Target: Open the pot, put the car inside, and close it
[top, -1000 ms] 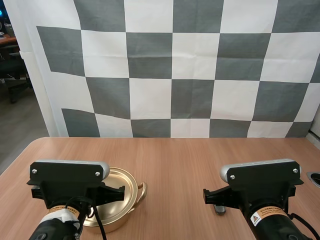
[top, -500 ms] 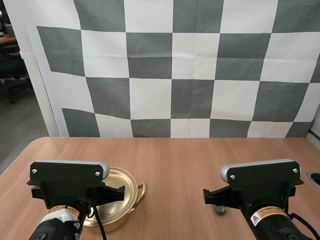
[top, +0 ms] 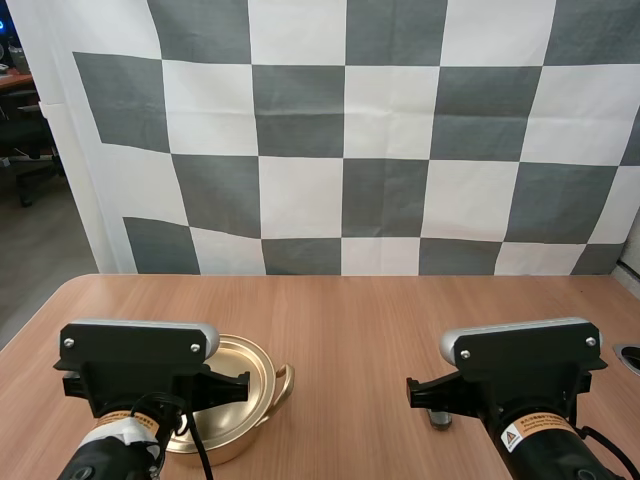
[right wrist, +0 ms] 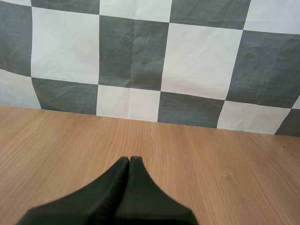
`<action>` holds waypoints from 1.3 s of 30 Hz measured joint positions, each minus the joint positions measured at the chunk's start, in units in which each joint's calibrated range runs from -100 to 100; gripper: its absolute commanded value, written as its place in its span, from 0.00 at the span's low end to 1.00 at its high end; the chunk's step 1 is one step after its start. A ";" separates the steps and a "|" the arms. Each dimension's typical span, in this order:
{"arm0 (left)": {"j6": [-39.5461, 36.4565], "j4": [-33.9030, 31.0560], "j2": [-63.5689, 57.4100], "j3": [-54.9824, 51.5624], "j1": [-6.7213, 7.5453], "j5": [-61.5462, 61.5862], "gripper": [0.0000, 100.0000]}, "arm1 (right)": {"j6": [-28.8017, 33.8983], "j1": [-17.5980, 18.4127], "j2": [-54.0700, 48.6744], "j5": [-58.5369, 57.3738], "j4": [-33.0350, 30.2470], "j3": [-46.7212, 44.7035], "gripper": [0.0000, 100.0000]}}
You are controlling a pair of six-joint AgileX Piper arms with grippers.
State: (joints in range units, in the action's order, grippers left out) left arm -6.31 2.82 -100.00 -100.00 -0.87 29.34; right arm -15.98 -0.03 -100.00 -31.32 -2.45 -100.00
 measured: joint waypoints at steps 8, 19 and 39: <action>0.00 0.00 0.00 0.00 0.00 0.00 0.00 | 0.00 0.00 0.00 0.00 0.00 0.00 0.00; 0.00 0.00 0.00 0.00 0.00 0.00 0.00 | 0.00 0.00 0.00 0.00 0.00 0.00 0.00; 0.00 0.00 0.00 0.00 0.00 0.00 0.00 | 0.21 0.00 0.00 0.39 4.41 0.00 0.00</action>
State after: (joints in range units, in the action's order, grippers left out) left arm -6.31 2.82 -100.00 -100.00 -0.87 29.34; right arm -15.77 -0.03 -100.00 -30.93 1.96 -100.00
